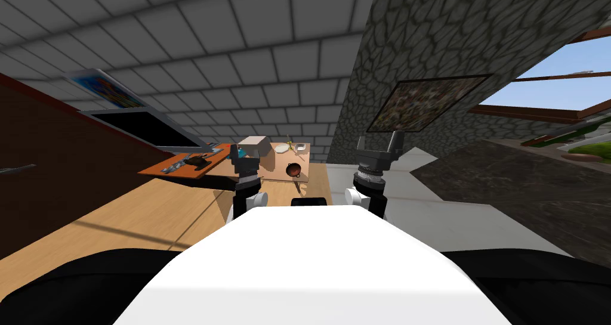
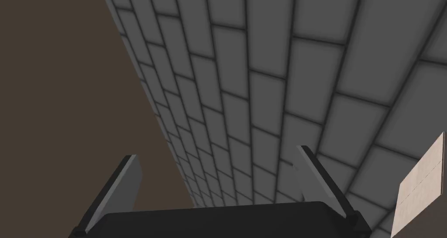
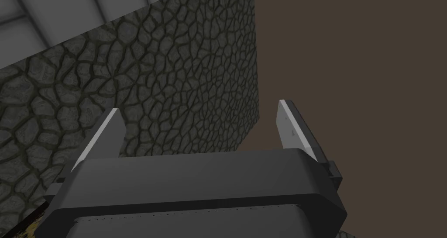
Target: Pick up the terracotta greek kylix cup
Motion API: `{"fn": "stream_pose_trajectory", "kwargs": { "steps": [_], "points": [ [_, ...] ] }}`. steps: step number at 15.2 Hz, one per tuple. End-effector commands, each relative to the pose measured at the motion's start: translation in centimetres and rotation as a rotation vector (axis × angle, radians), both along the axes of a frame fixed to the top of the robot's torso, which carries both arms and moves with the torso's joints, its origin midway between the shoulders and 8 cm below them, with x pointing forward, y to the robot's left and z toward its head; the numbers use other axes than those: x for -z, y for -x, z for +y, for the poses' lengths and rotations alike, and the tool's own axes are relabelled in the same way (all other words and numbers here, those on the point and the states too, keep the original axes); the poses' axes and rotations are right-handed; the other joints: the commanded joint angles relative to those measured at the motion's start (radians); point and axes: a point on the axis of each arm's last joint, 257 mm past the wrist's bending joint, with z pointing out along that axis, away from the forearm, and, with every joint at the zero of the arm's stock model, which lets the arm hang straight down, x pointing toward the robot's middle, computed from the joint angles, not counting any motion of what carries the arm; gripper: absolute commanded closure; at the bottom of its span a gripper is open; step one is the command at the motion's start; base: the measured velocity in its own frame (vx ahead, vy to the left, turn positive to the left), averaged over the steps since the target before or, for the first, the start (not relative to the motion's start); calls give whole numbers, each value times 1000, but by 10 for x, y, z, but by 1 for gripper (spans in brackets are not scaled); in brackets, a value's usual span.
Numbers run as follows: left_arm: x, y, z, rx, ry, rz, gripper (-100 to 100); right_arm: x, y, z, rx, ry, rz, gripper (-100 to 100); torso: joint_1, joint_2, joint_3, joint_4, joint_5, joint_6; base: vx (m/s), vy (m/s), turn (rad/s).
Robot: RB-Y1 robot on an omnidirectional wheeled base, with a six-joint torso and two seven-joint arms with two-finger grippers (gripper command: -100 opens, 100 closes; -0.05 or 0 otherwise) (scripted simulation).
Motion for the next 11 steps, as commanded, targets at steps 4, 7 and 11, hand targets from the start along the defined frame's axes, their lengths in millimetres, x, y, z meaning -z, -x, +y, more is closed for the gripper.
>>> {"fn": "stream_pose_trajectory", "kwargs": {
  "steps": [4, 7, 11],
  "points": [
    [12, -11, -9, 45, -81, 56, -100, 0, 0, 0, 0, 0, 0, 0, 0, 0, 0, 0, 0, 0, 1, -2, -1],
    [25, -20, -13, 68, -129, 108, -100, 0, 0, 0, 0, 0, 0, 0, 0, 0, 0, 0, 0, 0, 6, -9, -4],
    [54, -36, -14, 87, -183, 204, -100, 0, 0, 0, 0, 0, 0, 0, -1, -1, -1, 0, 0, 0, 9, -15, -7]
  ]
}}
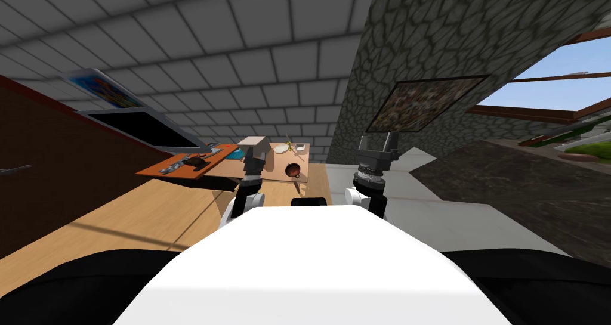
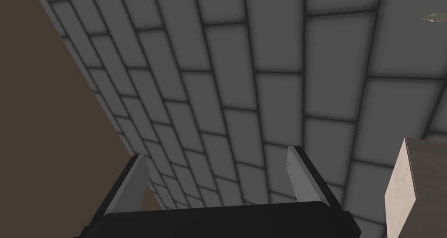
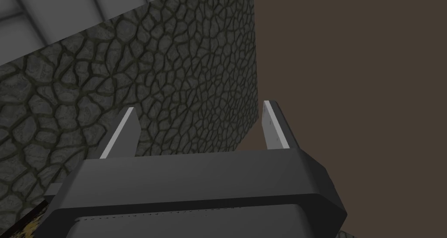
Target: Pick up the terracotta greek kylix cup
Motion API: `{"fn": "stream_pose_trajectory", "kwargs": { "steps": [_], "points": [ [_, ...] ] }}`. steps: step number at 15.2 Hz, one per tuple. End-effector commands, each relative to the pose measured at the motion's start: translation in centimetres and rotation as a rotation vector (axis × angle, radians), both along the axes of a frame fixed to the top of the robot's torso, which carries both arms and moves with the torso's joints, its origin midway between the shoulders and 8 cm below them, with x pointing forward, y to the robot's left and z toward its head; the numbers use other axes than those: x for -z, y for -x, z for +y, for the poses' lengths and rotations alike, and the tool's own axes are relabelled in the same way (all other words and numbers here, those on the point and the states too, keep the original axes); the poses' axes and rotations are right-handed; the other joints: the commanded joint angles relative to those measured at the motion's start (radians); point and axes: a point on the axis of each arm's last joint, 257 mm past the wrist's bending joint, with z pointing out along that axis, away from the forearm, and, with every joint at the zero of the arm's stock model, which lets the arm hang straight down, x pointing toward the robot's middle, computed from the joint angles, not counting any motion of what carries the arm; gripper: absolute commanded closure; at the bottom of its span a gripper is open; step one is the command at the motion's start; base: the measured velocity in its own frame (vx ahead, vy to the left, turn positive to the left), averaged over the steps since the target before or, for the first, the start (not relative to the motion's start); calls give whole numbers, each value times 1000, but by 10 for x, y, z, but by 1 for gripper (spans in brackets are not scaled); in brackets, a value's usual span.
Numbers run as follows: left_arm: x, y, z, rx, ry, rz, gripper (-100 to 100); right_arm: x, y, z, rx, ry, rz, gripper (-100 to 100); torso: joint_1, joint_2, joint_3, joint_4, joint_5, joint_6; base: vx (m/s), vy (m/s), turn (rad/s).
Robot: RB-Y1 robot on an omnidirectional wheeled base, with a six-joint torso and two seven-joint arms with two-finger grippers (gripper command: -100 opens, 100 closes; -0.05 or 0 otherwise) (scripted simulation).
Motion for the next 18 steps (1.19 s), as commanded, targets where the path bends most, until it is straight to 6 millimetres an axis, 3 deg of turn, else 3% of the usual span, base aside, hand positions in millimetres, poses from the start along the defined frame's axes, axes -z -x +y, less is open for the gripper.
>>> {"fn": "stream_pose_trajectory", "kwargs": {
  "steps": [1, 4, 5, 8, 9, 10, 11, 14, 15, 16, 17, 18],
  "points": [
    [13, -5, 2, 3, -21, 41, -100, 0, 0, 0, 0, 0, 0, 0, 0, 0, 0, 0, 0, 0, 8, -19, -6],
    [49, -22, 7, -1, -67, 155, -100, 0, 0, 0, 0, 0, 0, 0, 0, 0, 0, 0, 0, 0, 9, -20, -9],
    [49, -22, 7, -1, -67, 155, -100, 0, 0, 0, 0, 0, 0, 0, 0, 0, 0, 0, 0, 0, 10, -24, -7],
    [77, -33, 13, -11, -92, 238, -100, 0, 0, 0, 0, 0, 0, 0, 0, 0, 0, 0, 0, 0, 6, -20, -6],
    [77, -33, 13, -11, -92, 238, -100, 0, 0, 0, 0, 0, 0, 0, 0, 0, 0, 0, 0, 0, 5, -16, -8],
    [92, -37, 17, -18, -103, 281, -100, 0, 0, 0, 0, 0, 0, 0, 0, 0, 0, 0, 0, 0, 4, -20, -8],
    [92, -37, 17, -18, -103, 281, -100, 0, 0, 0, 0, 0, 0, 0, 0, 0, 0, 0, 0, 0, 5, -20, -6],
    [123, -45, 25, -35, -121, 371, -100, 0, 0, 0, 0, 0, 0, 0, 0, 0, 0, 0, 0, 0, 8, -20, -7],
    [123, -45, 25, -35, -121, 371, -100, 0, 0, 0, 0, 0, 0, 0, 0, 0, 0, 0, 0, 0, 7, -21, -5],
    [139, -49, 30, -45, -129, 417, -100, 0, 0, 0, 0, 0, 0, 0, 0, 0, 0, 0, 0, 0, 1, -19, -8],
    [139, -49, 30, -45, -129, 417, -100, 0, 0, 0, 0, 0, 0, 0, 0, 0, 0, 0, 0, 0, 1, -19, -11],
    [156, -52, 34, -56, -135, 464, -100, 0, 0, 0, 0, 0, 0, 0, 0, 1, 0, 0, 0, 0, 4, -21, -9]
  ]
}}
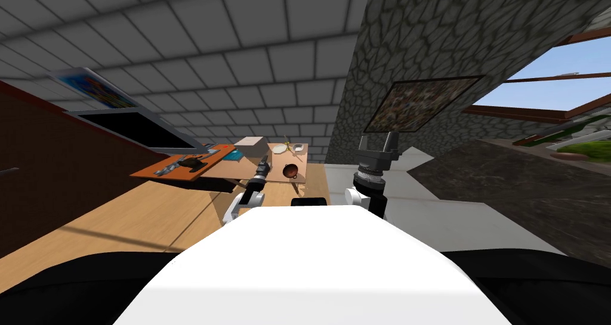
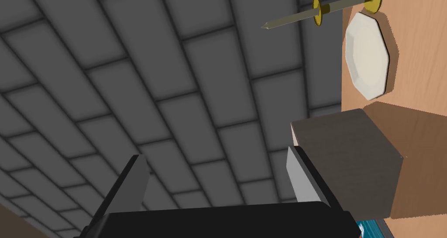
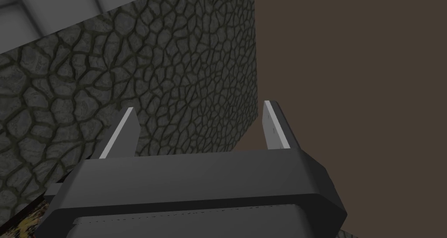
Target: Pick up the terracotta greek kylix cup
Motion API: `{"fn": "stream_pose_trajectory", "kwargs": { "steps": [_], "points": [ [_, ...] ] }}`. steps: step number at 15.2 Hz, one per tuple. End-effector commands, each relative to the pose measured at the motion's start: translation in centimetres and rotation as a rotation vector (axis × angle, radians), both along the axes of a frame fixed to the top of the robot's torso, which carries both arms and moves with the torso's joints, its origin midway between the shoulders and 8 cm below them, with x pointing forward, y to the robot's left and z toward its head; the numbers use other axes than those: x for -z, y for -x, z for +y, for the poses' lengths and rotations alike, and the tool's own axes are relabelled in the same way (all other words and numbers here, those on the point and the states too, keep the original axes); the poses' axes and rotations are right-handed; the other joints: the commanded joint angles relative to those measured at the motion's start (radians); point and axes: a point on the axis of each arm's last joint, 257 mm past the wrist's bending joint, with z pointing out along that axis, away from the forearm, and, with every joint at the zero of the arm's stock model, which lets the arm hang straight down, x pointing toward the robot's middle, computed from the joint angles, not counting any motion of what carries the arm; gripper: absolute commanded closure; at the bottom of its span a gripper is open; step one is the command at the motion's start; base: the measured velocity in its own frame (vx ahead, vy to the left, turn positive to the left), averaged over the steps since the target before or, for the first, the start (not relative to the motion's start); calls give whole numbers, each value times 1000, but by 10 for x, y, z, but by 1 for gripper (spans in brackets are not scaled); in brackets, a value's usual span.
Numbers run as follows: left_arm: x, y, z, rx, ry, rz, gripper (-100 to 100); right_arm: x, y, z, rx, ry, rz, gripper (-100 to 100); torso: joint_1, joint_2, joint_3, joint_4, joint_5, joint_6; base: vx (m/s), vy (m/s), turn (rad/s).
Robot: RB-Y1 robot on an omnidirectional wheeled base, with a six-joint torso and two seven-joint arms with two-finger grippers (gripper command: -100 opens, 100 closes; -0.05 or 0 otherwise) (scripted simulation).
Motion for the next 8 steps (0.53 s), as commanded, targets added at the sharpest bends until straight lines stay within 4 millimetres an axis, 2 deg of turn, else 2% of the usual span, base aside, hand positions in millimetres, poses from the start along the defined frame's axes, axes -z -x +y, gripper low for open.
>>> {"fn": "stream_pose_trajectory", "kwargs": {
  "steps": [1, 2, 3, 4, 5, 6, 7, 8],
  "points": [
    [13, -2, 4, -11, -7, 41, -100, 0, 0, 0, 0, 0, 0, 0, 0, 0, 0, 0, 0, 0, 5, -23, -8],
    [30, -4, 9, -23, -14, 88, -100, 0, 0, 0, 0, 0, 0, 0, 0, 0, 0, 0, 0, 0, 5, -27, -6],
    [30, -4, 9, -23, -14, 88, -100, 0, 0, 0, 0, 0, 0, 0, 0, 0, 0, 0, 0, 0, 4, -25, -6],
    [47, -6, 14, -36, -19, 134, -100, 0, 0, 0, 0, 0, 0, 0, 0, 0, 0, 0, 0, 0, 7, -22, -9],
    [47, -6, 14, -36, -19, 134, -100, 0, 0, 0, 0, 0, 0, 0, 0, 0, 0, 0, 0, 0, 6, -20, -8],
    [63, -7, 18, -50, -23, 181, -100, 0, 0, 0, 0, 0, 0, 0, 0, 0, 0, 0, 0, 0, 4, -22, -11],
    [63, -7, 18, -50, -23, 181, -100, 0, 0, 0, 0, 0, 0, 0, 0, 0, 0, 0, 0, 0, 1, -23, -5],
    [80, -7, 23, -63, -25, 227, -100, 0, 0, 0, 0, 0, 0, 0, 0, 0, 0, 0, 0, 0, 3, -27, -6]
  ]
}}
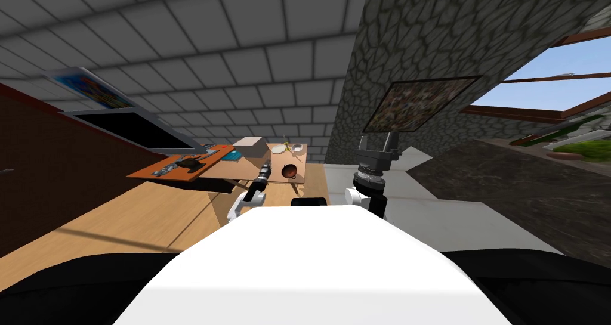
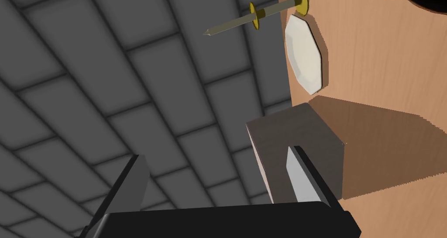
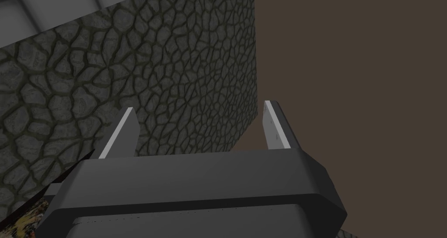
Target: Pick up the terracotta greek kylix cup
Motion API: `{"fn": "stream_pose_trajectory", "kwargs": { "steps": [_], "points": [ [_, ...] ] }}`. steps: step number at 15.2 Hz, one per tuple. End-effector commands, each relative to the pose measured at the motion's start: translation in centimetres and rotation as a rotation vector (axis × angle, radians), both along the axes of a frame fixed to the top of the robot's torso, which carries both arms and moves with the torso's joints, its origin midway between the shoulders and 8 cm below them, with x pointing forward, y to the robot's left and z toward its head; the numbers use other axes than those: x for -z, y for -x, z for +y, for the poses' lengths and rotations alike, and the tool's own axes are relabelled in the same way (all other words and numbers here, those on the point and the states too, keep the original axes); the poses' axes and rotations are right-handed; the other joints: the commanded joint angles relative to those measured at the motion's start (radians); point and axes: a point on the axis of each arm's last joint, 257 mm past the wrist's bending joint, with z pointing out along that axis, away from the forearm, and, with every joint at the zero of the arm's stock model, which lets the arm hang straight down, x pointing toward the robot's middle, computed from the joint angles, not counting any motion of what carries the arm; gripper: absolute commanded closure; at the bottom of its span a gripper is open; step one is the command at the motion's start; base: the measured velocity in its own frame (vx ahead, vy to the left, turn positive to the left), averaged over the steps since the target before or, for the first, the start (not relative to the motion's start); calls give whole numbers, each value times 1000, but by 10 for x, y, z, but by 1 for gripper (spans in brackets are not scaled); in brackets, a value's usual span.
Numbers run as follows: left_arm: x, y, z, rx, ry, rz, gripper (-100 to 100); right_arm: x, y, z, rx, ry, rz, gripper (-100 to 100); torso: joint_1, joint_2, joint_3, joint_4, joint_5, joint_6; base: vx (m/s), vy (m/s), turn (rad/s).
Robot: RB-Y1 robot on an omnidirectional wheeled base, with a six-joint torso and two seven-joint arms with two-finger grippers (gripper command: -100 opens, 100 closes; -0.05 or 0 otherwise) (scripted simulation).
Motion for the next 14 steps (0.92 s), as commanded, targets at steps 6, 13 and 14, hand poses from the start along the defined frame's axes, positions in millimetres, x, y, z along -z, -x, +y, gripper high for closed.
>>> {"fn": "stream_pose_trajectory", "kwargs": {
  "steps": [6, 13, 14],
  "points": [
    [65, 2, 16, -53, -3, 180, -100, 0, 0, 0, 0, 0, 0, 0, 0, 0, 0, 0, 0, 0, 5, -29, -10],
    [125, 12, 19, -100, 17, 349, -100, 0, 0, 0, 0, 0, 0, 0, 0, 0, 0, 0, 0, 0, 7, -22, -9],
    [125, 12, 19, -100, 17, 349, -100, 0, 0, 0, 0, 0, 0, 0, 0, 0, 0, 0, 0, 0, 7, -22, -8]
  ]
}}
